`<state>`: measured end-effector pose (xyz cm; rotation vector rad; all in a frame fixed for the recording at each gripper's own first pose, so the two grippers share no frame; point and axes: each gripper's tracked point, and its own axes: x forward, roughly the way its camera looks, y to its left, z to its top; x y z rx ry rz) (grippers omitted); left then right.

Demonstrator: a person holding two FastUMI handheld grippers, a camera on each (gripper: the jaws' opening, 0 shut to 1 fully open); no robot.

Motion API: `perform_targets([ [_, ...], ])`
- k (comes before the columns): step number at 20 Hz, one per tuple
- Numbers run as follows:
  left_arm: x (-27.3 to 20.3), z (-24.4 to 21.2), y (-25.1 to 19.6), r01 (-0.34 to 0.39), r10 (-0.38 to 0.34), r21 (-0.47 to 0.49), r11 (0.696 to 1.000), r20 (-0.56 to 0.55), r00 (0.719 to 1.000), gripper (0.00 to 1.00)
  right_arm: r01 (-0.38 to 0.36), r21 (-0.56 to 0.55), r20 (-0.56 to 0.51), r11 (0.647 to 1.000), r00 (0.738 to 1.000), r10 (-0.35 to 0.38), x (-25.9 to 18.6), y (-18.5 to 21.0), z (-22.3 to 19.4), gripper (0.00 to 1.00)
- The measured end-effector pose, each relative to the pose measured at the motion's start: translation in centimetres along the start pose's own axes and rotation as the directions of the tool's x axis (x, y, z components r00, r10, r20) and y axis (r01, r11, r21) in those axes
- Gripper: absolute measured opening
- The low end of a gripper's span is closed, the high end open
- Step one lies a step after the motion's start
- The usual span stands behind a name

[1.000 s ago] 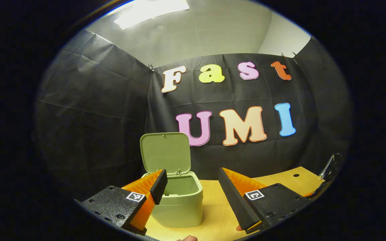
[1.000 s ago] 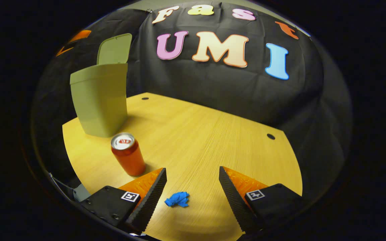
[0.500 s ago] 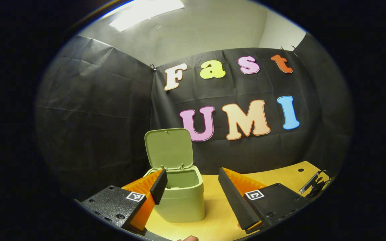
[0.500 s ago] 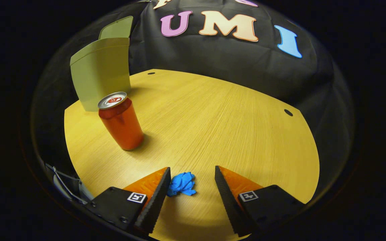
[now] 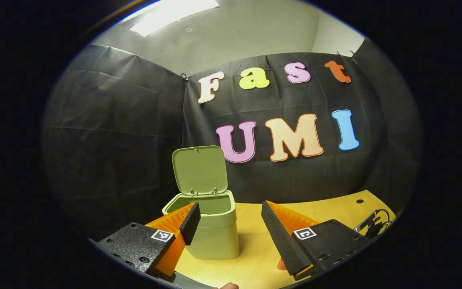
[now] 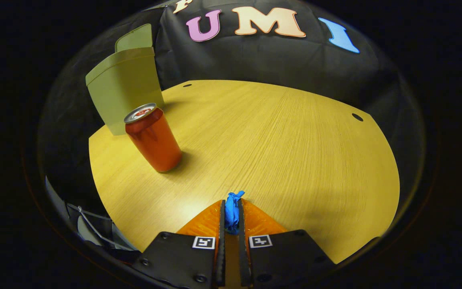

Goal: Press the lid of the desktop garbage bin to open it, pick up the crumpled paper on the desktop and throw it into the bin, then pick up the pop can on the desktop and drop it into the bin, and finally close the garbage bin lid.

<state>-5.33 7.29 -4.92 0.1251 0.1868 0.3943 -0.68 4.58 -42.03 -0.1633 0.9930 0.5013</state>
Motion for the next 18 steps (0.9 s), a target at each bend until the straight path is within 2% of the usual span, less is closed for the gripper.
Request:
perform_targets([
  [5, 1.5, -0.5, -0.7, 0.073, -0.073, -0.027, 0.997, 0.003, 0.997, 0.92, 0.004, 0.023, 0.181, 1.000, 0.983, -0.008, -3.6, 1.5, 8.9, 0.16],
  [7, 2.1, -0.2, -0.6, 0.102, -0.101, -0.049, 0.994, 0.023, 0.995, 0.93, 0.007, 0.022, 0.260, 1.000, 0.966, -0.013, -5.3, 2.4, 12.9, 0.16],
  [8, 2.6, -0.4, -0.4, 0.116, -0.115, -0.056, 0.992, 0.018, 0.993, 0.97, 0.008, 0.025, 0.293, 1.000, 0.956, -0.015, -6.2, 3.0, 14.8, 0.16],
  [9, 3.0, -0.8, -0.3, 0.130, -0.130, -0.054, 0.990, 0.015, 0.991, 0.92, 0.003, 0.023, 0.325, 1.000, 0.946, -0.011, -7.2, 3.7, 16.4, 0.16],
  [12, 4.0, -1.0, 0.9, 0.155, -0.155, -0.045, 0.987, 0.023, 0.988, 0.93, 0.000, 0.007, 0.401, 1.000, 0.916, -0.003, -8.7, 5.9, 21.3, 0.19],
  [13, 4.3, -1.1, 1.5, 0.156, -0.155, -0.047, 0.987, 0.023, 0.988, 0.93, -0.005, 0.000, 0.423, 1.000, 0.906, 0.005, -9.0, 6.8, 22.8, 0.16],
  [18, 5.6, -1.9, 5.0, 0.139, -0.138, -0.060, 0.989, 0.022, 0.990, 0.96, -0.029, -0.059, 0.518, 0.998, 0.854, 0.055, -10.7, 12.1, 29.3, 0.16],
])
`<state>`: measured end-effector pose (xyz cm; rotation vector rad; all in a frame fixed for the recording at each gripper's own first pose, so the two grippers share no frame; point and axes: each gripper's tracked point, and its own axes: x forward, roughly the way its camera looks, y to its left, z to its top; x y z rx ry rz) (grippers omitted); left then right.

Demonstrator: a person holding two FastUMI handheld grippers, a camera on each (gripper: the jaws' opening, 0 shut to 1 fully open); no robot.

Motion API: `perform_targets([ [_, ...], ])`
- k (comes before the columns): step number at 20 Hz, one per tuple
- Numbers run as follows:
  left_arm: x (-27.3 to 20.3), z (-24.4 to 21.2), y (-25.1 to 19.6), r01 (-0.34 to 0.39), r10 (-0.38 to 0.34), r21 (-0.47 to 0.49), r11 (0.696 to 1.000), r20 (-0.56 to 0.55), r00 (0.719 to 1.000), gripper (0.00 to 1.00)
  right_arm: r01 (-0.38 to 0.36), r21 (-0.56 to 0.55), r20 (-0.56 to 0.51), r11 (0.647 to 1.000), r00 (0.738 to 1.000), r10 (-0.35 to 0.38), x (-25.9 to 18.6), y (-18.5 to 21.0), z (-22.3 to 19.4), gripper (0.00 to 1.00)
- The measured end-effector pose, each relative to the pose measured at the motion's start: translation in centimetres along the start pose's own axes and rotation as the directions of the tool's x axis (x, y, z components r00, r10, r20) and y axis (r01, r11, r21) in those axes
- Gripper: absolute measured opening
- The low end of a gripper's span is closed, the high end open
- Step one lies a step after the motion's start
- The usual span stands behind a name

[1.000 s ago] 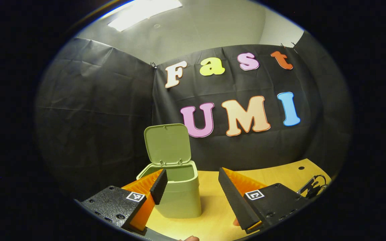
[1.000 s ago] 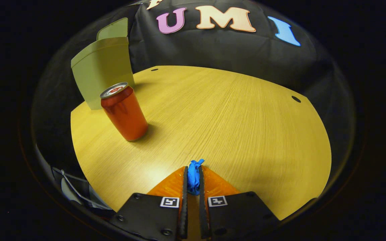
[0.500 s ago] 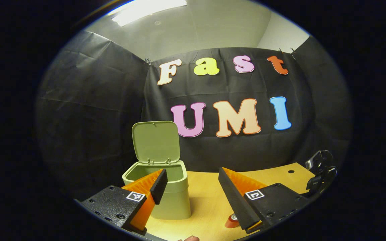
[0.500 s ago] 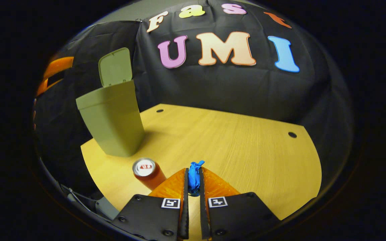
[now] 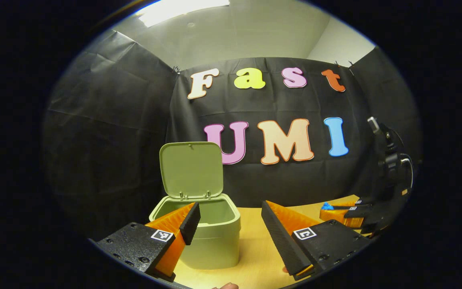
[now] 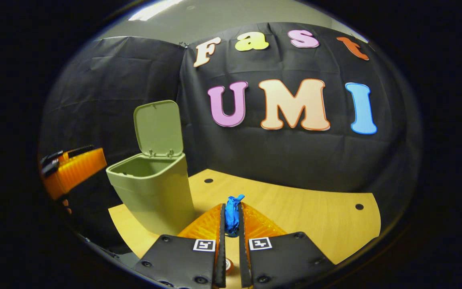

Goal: Press the lid of the desktop garbage bin to open it, pick up the crumpled paper on the desktop and throw it into the bin, then pick up the pop can on the desktop and drop it into the bin, and finally close the garbage bin lid.

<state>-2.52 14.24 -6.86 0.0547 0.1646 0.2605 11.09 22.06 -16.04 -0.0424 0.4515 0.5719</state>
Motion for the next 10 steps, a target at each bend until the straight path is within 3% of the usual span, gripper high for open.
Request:
perform_targets([
  [6, 0.3, -0.7, 5.7, -0.050, 0.050, 0.012, 0.999, 0.000, 0.999, 0.93, -0.078, -0.068, 0.112, 0.995, 0.990, 0.085, 4.0, 6.6, 6.8, 0.16],
  [10, 0.3, -1.3, 9.1, -0.083, 0.083, 0.009, 0.996, -0.011, 0.996, 0.93, -0.116, -0.088, 0.135, 0.989, 0.983, 0.127, 6.3, 10.9, 8.5, 0.16],
])
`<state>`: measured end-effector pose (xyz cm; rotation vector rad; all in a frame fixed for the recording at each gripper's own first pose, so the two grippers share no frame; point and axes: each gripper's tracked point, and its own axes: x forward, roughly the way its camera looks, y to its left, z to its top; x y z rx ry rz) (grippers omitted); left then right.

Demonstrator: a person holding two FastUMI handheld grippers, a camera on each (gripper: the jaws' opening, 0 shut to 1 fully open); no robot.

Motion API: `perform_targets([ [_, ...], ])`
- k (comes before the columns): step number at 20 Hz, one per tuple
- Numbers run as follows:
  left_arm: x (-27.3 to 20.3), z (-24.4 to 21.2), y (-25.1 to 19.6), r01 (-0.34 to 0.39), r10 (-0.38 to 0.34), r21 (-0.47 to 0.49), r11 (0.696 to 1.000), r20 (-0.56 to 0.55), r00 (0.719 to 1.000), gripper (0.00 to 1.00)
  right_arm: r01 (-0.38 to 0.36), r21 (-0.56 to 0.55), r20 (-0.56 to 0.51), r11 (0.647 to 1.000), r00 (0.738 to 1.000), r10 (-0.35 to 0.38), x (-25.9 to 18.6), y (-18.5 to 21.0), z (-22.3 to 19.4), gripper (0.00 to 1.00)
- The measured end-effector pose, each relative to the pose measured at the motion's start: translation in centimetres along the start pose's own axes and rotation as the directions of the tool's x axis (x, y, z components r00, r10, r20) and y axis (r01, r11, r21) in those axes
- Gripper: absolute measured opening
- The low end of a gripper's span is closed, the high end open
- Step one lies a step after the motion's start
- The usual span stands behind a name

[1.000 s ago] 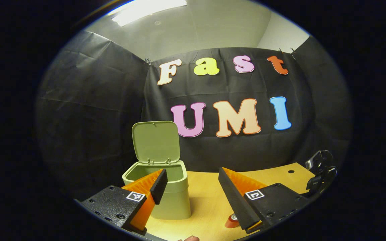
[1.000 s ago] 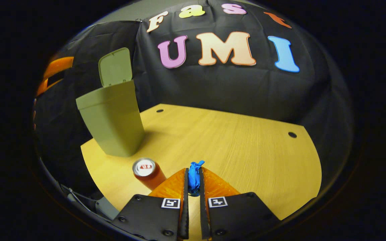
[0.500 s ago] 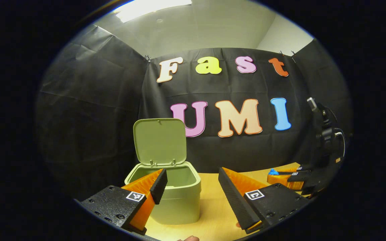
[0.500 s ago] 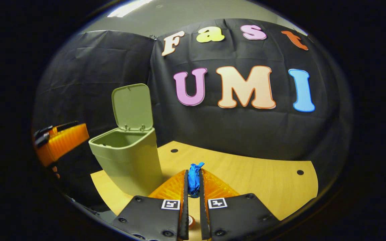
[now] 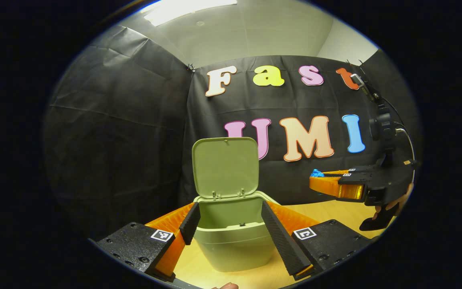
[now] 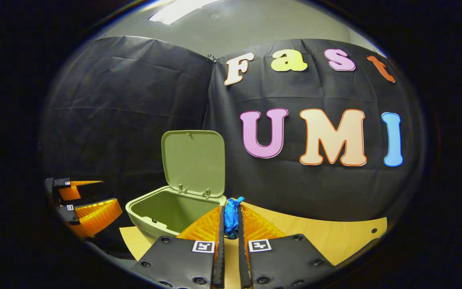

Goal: Press the lid of the desktop garbage bin to open it, pick up the crumpled paper on the desktop and throw it into the bin, then pick up the pop can on the desktop and drop it into the bin, and finally close the garbage bin lid.

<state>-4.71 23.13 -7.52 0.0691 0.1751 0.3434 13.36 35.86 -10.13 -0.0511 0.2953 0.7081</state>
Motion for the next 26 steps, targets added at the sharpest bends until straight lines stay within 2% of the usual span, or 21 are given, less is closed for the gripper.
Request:
perform_targets([
  [7, -0.1, -1.5, 4.1, -0.041, 0.041, 0.015, 0.999, -0.024, 0.999, 0.93, -0.063, -0.010, -0.038, 0.998, 0.997, 0.062, 4.8, 5.3, -1.0, 0.16],
  [8, -0.1, -1.7, 4.2, -0.034, 0.035, 0.014, 0.999, -0.028, 0.999, 0.93, -0.066, -0.003, -0.040, 0.998, 0.997, 0.066, 5.4, 5.7, -1.2, 0.22],
  [9, -0.1, -2.2, 4.1, -0.026, 0.027, 0.012, 1.000, -0.035, 0.999, 0.93, -0.077, 0.009, -0.041, 0.997, 0.996, 0.077, 5.8, 6.0, -1.3, 0.22],
  [10, -0.1, -2.4, 3.9, -0.019, 0.019, 0.013, 1.000, -0.043, 0.999, 0.93, -0.092, 0.024, -0.045, 0.995, 0.995, 0.093, 6.0, 6.7, -1.4, 0.29],
  [13, -0.4, -2.6, 3.0, 0.001, 0.000, 0.020, 1.000, -0.045, 0.999, 0.97, -0.084, 0.042, -0.035, 0.996, 0.996, 0.085, 5.5, 6.1, -1.6, 1.00],
  [14, -0.4, -2.6, 2.5, 0.009, -0.008, 0.021, 1.000, -0.042, 0.999, 0.97, -0.067, 0.036, -0.022, 0.997, 0.997, 0.067, 5.0, 5.5, -1.3, 0.98],
  [15, -0.4, -2.6, 1.8, 0.019, -0.018, 0.019, 1.000, -0.040, 0.999, 0.93, -0.048, 0.029, -0.007, 0.998, 0.999, 0.048, 4.2, 4.6, -1.1, 0.98],
  [19, -0.5, -2.8, -1.8, 0.073, -0.073, -0.012, 0.997, -0.045, 0.996, 0.93, 0.028, 0.014, 0.019, 1.000, 0.999, -0.028, 1.0, 0.0, -0.6, 0.98],
  [26, -0.6, -2.7, -10.2, 0.224, -0.226, -0.053, 0.973, -0.042, 0.973, 0.93, 0.199, 0.031, 0.017, 0.979, 0.980, -0.200, -6.1, -9.7, -1.3, 1.00],
])
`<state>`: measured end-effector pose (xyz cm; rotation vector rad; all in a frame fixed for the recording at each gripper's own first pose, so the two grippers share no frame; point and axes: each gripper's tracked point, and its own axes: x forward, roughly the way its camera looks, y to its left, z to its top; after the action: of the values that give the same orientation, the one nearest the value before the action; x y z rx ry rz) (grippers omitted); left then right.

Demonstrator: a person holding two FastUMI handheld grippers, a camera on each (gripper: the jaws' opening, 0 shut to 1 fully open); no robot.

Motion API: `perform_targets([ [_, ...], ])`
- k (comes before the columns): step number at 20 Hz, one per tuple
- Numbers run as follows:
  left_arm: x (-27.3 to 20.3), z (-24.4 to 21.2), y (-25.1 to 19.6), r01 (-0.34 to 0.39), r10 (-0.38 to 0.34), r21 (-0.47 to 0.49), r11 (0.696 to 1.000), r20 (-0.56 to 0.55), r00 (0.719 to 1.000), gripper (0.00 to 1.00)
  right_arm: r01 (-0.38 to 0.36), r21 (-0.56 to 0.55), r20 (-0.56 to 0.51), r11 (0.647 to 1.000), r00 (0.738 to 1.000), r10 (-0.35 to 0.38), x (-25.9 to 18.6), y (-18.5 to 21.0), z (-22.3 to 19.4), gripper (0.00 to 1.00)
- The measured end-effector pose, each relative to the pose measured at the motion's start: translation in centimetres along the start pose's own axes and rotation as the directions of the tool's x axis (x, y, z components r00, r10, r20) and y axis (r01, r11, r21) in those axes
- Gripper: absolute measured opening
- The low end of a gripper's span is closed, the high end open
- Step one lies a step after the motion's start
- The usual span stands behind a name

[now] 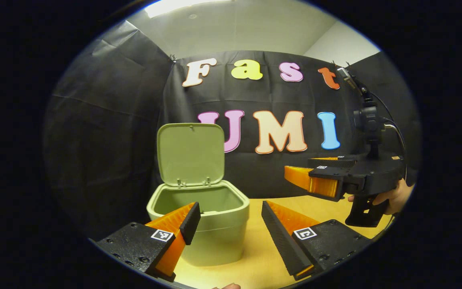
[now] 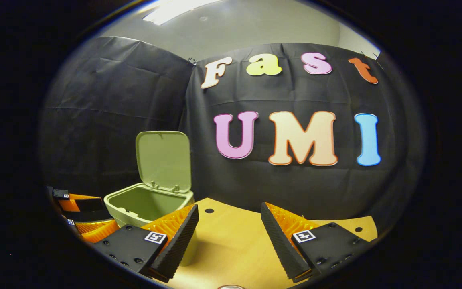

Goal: Press the lid of the desktop garbage bin to open it, pick up the crumpled paper on the desktop and throw it into the bin, then pick up the pop can on the desktop and drop it into the bin, and finally close the garbage bin lid.

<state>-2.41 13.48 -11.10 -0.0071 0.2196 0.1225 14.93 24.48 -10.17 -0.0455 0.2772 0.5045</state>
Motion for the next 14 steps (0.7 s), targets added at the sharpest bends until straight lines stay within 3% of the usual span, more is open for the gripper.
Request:
perform_targets([
  [6, 0.9, -1.2, -6.3, 0.116, -0.116, 0.004, 0.993, -0.027, 0.993, 0.93, 0.123, 0.025, -0.016, 0.992, 0.992, -0.123, -4.2, -7.6, -1.2, 0.98],
  [13, 1.4, -5.7, -13.8, 0.258, -0.258, -0.015, 0.966, -0.129, 0.958, 0.93, 0.239, 0.035, -0.074, 0.970, 0.969, -0.236, -9.1, -14.4, -4.2, 0.98],
  [14, 1.4, -6.5, -14.7, 0.272, -0.273, -0.020, 0.962, -0.140, 0.952, 0.97, 0.252, 0.031, -0.086, 0.967, 0.965, -0.249, -9.7, -15.0, -4.6, 0.98],
])
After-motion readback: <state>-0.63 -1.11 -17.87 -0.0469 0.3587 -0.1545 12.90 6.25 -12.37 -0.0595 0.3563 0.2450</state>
